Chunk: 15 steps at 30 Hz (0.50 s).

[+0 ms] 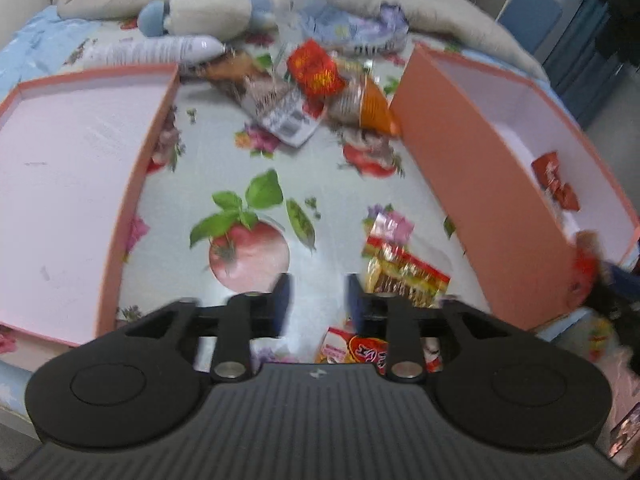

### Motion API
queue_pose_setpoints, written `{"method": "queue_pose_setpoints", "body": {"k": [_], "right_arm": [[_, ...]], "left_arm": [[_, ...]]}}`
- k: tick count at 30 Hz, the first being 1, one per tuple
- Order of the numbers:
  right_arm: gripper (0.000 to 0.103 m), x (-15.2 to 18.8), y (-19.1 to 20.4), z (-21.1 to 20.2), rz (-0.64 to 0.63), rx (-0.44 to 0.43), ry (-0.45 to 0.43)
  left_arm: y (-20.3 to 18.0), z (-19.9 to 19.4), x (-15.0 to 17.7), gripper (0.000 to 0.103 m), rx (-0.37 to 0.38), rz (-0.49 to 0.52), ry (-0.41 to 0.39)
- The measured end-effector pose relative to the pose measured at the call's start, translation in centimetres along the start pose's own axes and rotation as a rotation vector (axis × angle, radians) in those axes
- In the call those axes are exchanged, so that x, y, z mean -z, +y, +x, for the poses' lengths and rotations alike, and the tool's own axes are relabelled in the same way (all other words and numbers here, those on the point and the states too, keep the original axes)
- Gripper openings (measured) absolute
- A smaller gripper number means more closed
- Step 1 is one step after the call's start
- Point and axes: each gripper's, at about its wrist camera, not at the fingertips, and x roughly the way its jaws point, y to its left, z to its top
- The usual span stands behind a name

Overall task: Organize snacks
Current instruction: 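Carry the strip pack with the left gripper while the right gripper carries its pack over the box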

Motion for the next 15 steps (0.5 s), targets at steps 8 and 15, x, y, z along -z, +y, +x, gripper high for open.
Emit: {"method": "queue_pose_setpoints", "body": {"k": [8,15], "right_arm": [[0.048,-0.5,-2.7,-1.7,0.046,0.005,-0.006],[0.048,-1.1,-5.5,-2.7,0.095,0.023,-0.032]], "left_arm": [[-3.1,3.3,0.9,0.08,0.095,0.104,0.051],[-7.6,7.5,2.3,0.094,0.071,0.275,0.089]]}}
